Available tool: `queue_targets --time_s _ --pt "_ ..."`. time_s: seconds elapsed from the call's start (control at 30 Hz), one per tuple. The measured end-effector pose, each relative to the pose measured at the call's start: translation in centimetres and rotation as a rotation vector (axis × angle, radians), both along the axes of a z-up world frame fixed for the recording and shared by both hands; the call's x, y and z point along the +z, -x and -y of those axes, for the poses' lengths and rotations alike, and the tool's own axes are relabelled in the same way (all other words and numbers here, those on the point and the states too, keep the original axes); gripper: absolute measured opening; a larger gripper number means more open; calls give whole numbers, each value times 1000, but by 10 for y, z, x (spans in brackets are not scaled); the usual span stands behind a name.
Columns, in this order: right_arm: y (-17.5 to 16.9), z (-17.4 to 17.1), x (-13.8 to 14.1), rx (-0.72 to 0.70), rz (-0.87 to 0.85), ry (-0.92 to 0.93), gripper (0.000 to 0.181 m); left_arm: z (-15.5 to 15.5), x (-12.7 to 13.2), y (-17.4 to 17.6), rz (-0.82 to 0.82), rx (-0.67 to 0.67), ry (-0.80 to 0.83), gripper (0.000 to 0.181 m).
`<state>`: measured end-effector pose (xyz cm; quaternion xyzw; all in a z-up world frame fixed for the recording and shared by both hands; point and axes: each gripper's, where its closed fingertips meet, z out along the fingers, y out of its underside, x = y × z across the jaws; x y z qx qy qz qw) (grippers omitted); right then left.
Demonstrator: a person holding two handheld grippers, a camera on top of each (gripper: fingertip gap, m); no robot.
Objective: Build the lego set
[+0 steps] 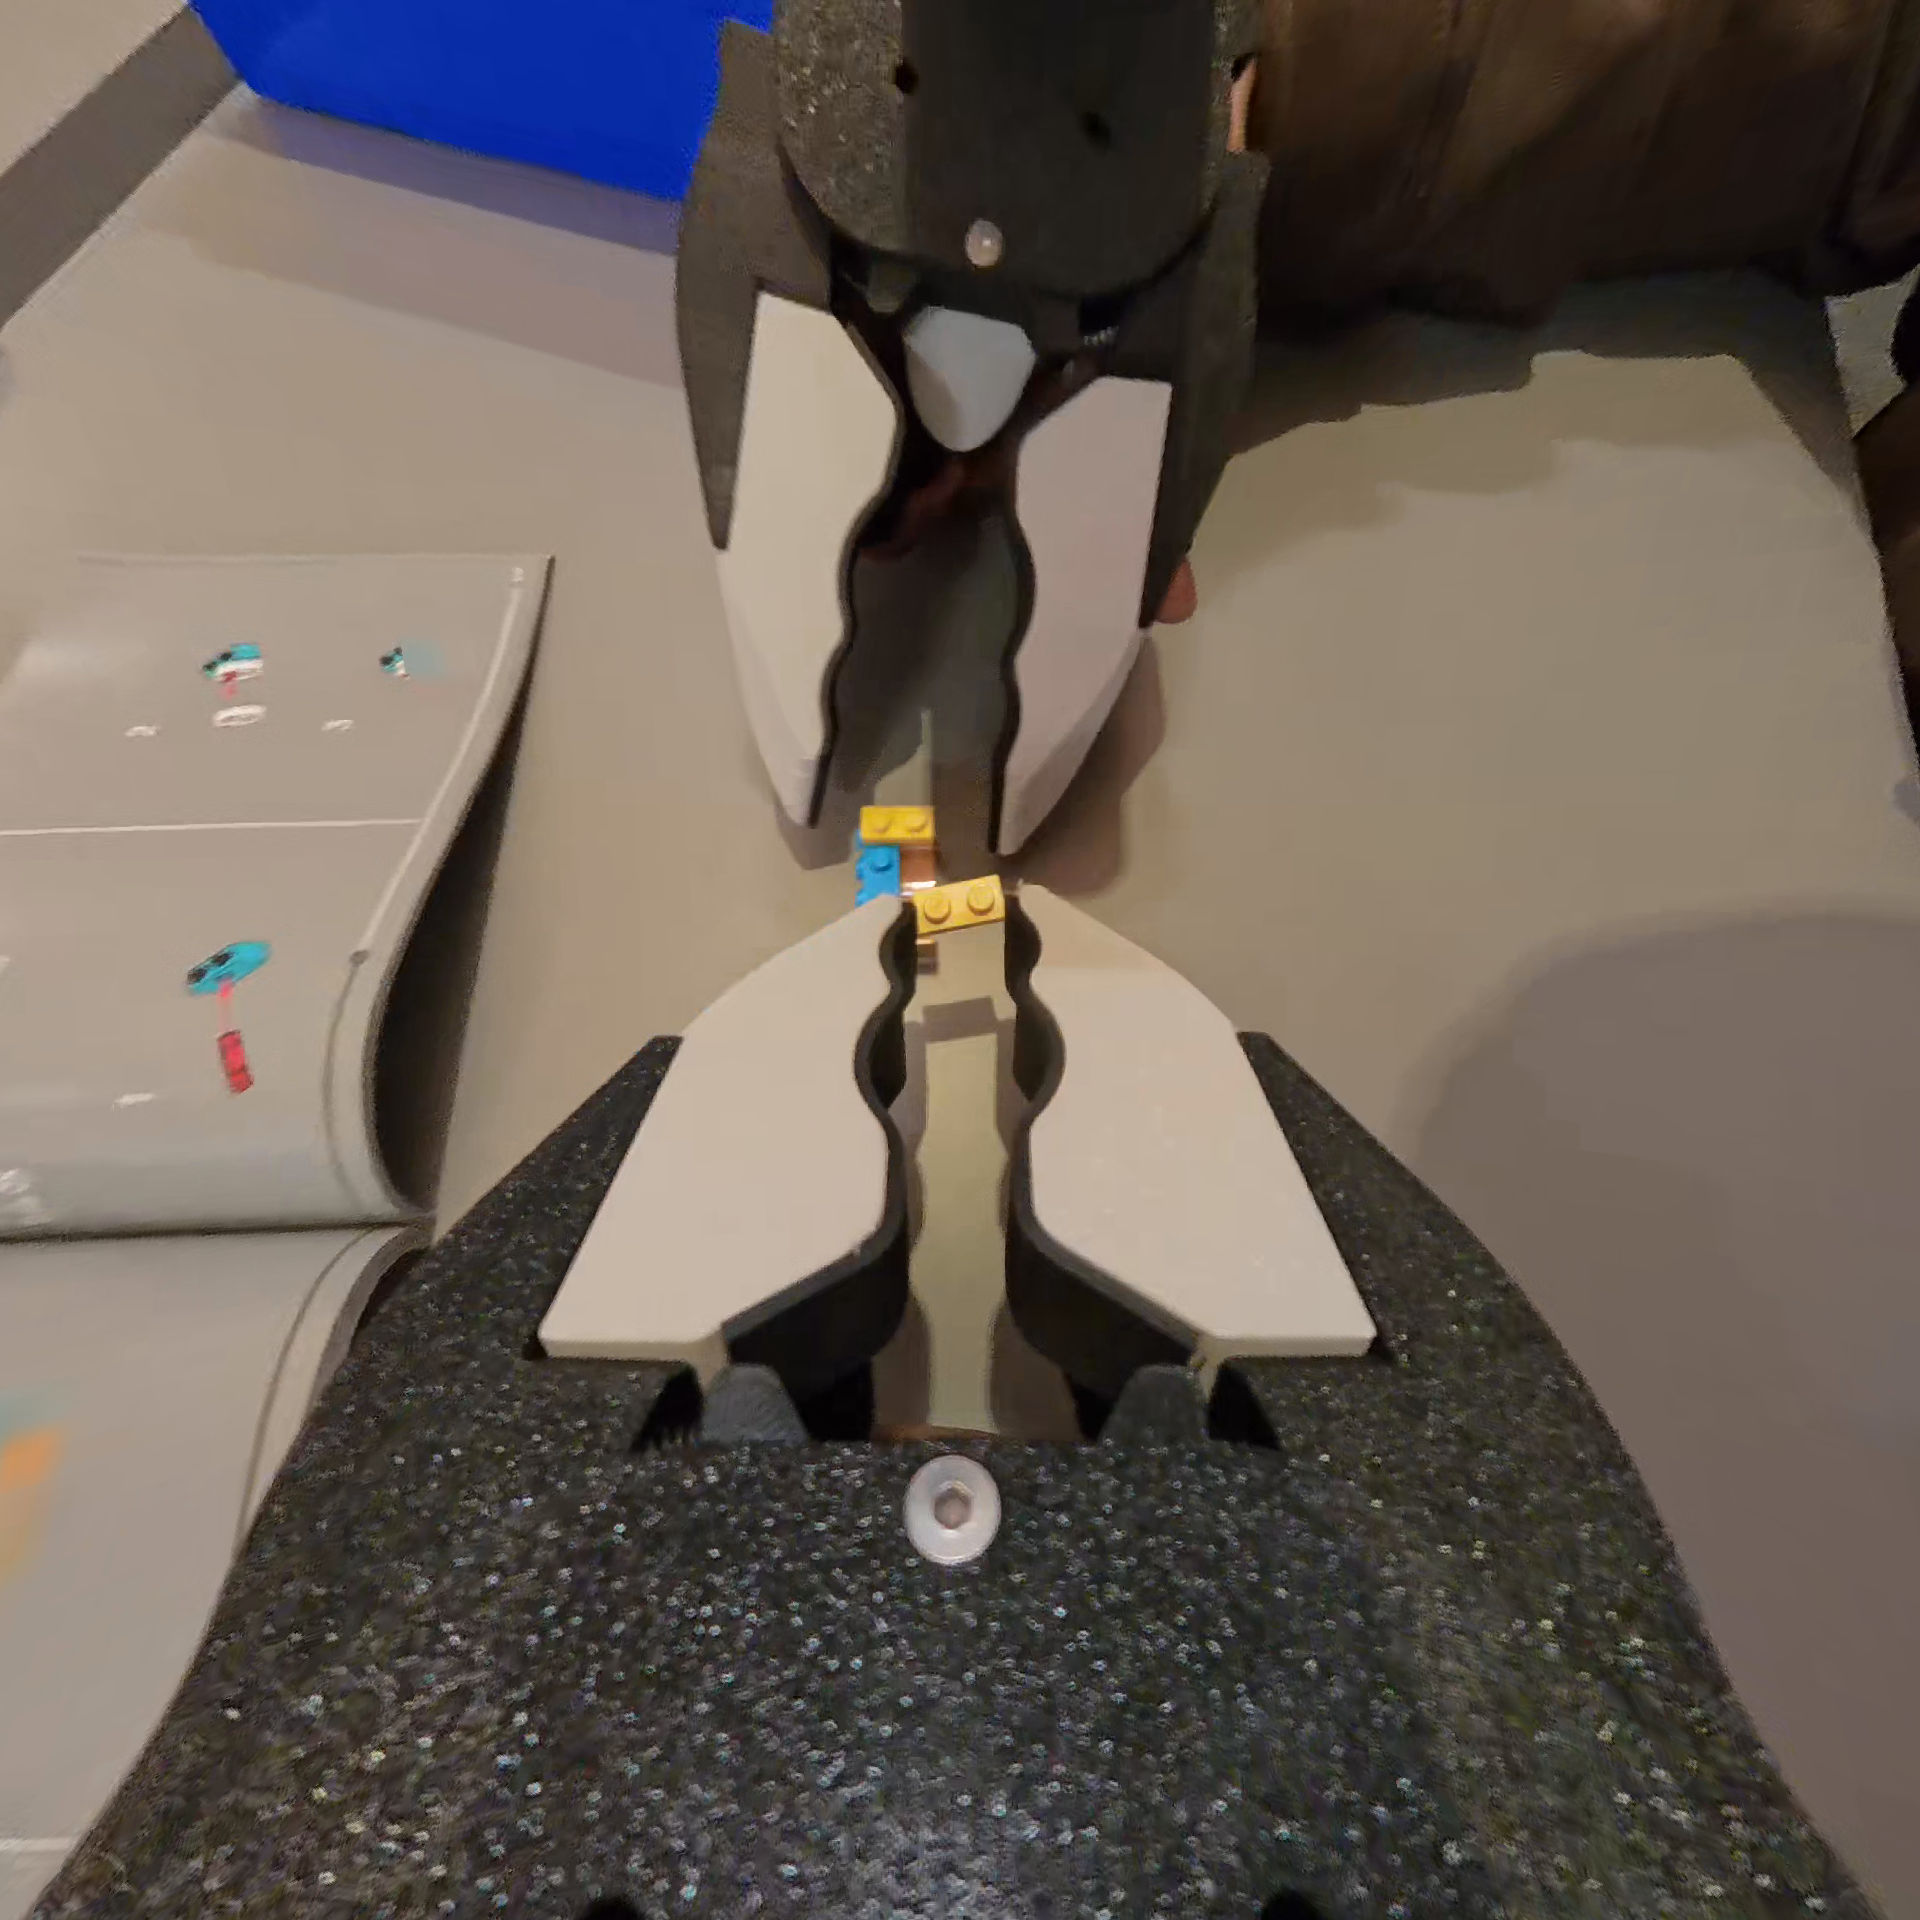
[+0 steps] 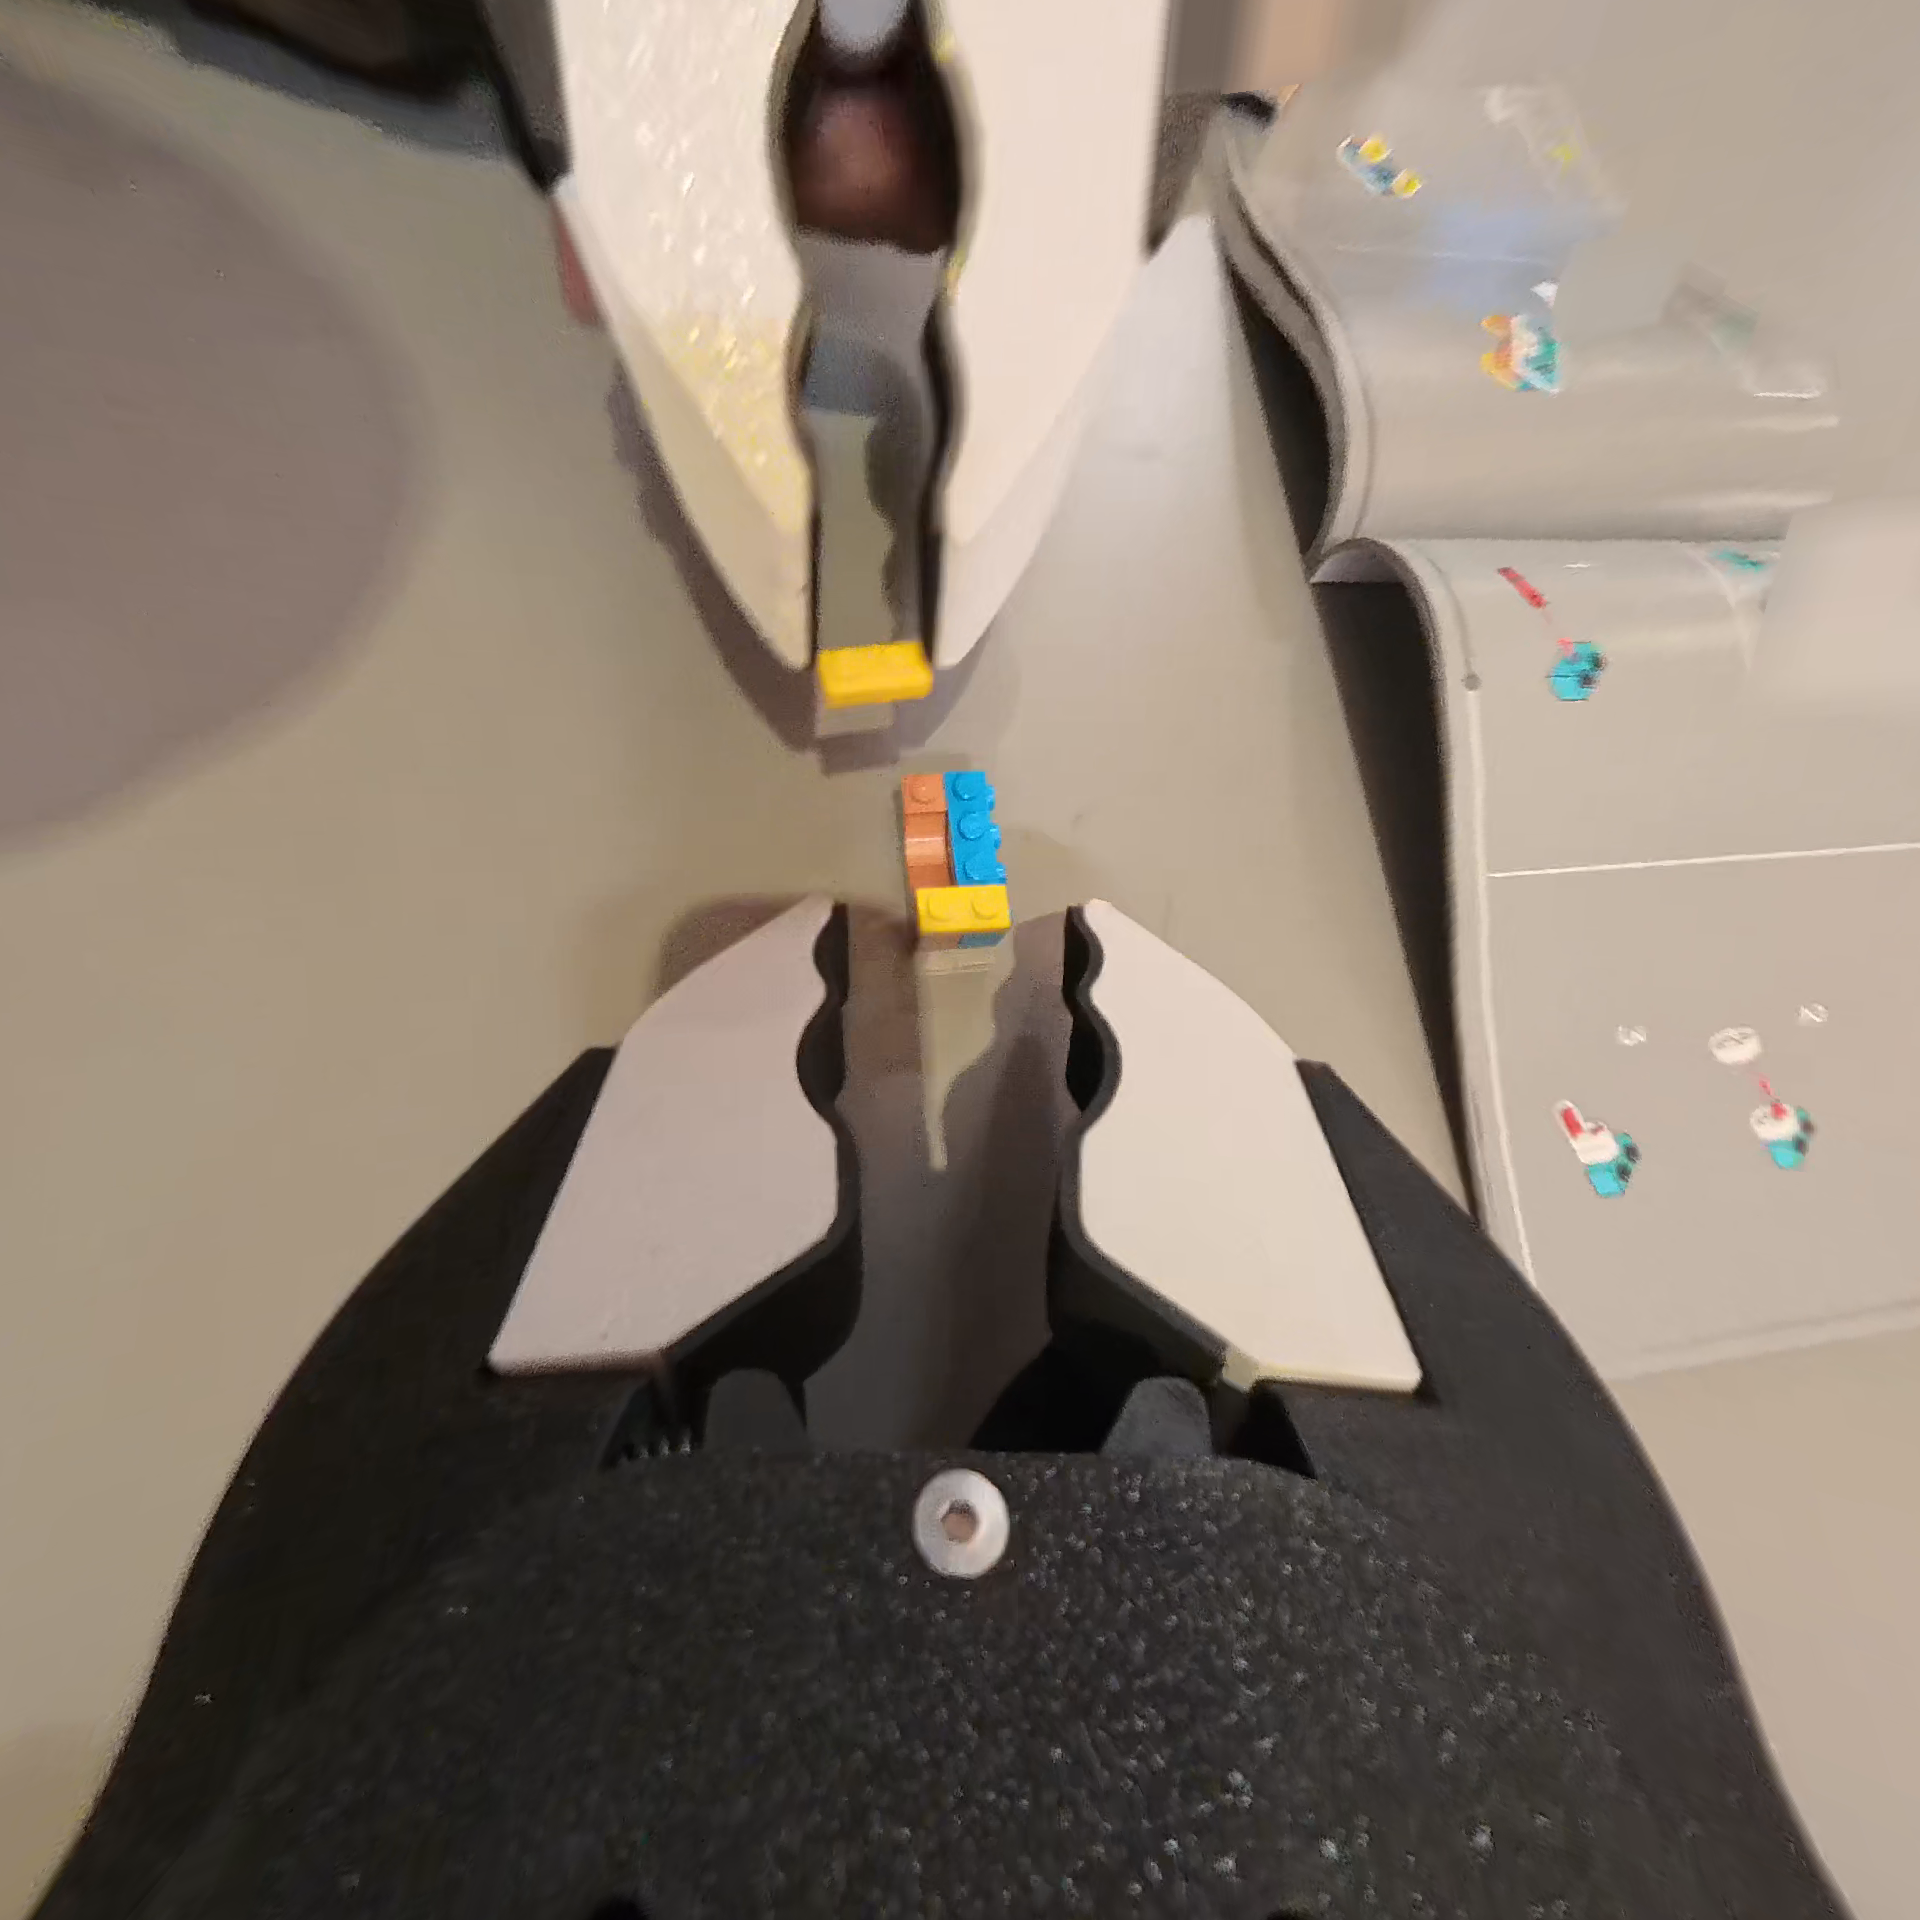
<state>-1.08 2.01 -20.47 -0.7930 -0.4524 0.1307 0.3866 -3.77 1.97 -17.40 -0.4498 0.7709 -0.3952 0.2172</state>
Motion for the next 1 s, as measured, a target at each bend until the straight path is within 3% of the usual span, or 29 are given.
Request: queue_targets --time_s 0.2,0.3,1.0 --pt "3 -3 -5 22 25 27 35 -4 -6 2 -7 -22 -38 16" --pt "5 -1 -6 46 23 42 19 -4 -9 2 -11 -33 -56 16" --pt "20 0 9 106 -34 -67 18 -4 -9 4 -9 -105 -169 16"
